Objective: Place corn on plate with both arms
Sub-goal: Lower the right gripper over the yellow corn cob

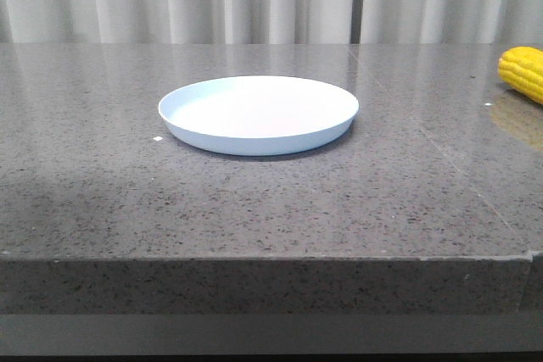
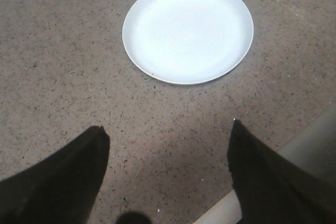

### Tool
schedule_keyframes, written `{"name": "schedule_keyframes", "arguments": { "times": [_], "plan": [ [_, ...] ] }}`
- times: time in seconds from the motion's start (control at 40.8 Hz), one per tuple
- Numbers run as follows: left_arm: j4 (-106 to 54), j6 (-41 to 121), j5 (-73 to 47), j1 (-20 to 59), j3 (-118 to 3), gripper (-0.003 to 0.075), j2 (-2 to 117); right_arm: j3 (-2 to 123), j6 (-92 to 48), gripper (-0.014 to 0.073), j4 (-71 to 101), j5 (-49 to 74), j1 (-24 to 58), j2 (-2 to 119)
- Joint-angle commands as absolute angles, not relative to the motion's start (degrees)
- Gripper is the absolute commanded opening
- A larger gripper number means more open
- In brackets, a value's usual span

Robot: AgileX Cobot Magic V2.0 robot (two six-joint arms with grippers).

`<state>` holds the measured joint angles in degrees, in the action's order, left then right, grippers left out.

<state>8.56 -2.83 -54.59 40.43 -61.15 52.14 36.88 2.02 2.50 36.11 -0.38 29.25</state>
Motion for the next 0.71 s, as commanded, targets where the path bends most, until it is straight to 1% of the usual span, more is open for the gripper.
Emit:
{"name": "schedule_keyframes", "arguments": {
  "times": [0.0,0.221,0.466,0.687],
  "plan": [
    [8.9,-3.6,-50.4,41.0,-59.5,0.0473,47.7,38.3,1.9,0.0479,1.7,32.2,-0.4,29.8],
    [8.9,-3.6,-50.4,41.0,-56.2,0.0473,42.4,38.3,1.9,0.0479,1.7,32.2,-0.4,29.8],
    [8.9,-3.6,-51.1,41.0,-56.2,0.0473,42.1,38.3,1.9,0.0479,1.7,31.9,-0.4,29.8],
    [8.9,-3.6,-51.2,41.0,-56.2,0.0473,42.1,38.4,1.9,0.0489,1.2,28.9,-0.5,30.2]
  ]
}}
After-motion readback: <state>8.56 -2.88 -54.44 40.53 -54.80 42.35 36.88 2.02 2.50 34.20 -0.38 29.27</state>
